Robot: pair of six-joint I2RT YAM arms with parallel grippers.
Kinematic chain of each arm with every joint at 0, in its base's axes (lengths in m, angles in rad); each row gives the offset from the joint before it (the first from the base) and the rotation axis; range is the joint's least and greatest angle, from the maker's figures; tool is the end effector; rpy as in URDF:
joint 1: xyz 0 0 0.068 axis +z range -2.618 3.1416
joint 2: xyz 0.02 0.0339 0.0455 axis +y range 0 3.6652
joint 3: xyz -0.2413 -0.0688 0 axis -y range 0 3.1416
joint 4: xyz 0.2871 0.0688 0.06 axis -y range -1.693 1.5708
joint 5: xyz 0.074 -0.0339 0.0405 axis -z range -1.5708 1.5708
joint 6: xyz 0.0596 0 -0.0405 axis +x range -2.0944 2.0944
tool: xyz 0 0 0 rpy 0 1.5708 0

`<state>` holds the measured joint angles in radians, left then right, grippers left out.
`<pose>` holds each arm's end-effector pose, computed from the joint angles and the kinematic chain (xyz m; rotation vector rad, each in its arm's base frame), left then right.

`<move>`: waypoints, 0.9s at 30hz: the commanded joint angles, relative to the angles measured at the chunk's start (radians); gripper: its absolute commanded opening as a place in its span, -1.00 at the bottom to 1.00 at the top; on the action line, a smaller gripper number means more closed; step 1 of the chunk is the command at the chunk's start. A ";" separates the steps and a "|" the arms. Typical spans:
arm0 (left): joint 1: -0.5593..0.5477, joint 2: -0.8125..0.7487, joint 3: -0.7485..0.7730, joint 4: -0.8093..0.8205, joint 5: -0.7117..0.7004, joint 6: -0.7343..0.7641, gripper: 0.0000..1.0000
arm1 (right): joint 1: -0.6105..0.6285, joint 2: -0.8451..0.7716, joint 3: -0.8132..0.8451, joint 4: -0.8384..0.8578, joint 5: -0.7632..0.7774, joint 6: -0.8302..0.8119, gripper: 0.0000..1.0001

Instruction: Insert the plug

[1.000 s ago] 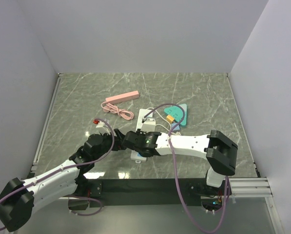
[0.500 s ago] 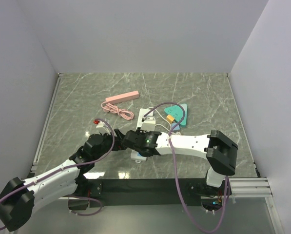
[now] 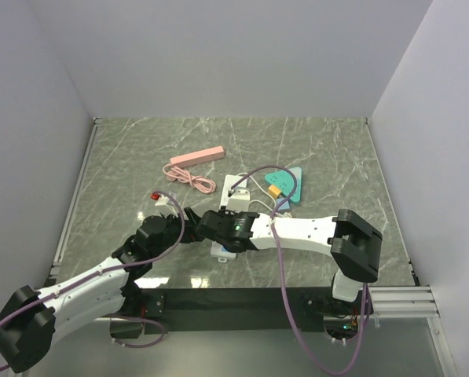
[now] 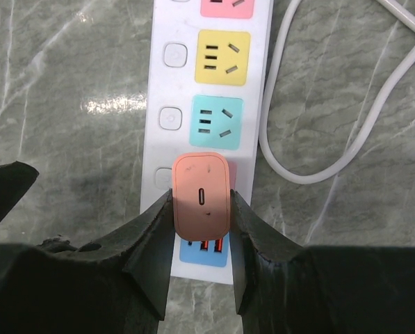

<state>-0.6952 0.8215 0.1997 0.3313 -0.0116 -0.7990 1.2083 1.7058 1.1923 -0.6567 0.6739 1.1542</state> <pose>0.1939 -0.1609 0.1334 -0.1119 1.9876 -0.9990 0.1692 0.3412 0.1528 0.1045 2.3755 0.1299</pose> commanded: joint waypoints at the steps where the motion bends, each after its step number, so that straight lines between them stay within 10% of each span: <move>1: -0.003 -0.024 -0.011 0.028 0.015 0.003 0.77 | 0.008 0.032 0.033 -0.014 0.035 0.028 -1.00; 27: -0.003 -0.007 -0.028 0.084 0.073 -0.017 0.76 | 0.062 0.170 0.127 -0.172 0.064 0.160 -1.00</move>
<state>-0.6952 0.8089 0.1833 0.3523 0.0265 -0.8062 1.2514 1.8271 1.3071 -0.7807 0.7593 1.2491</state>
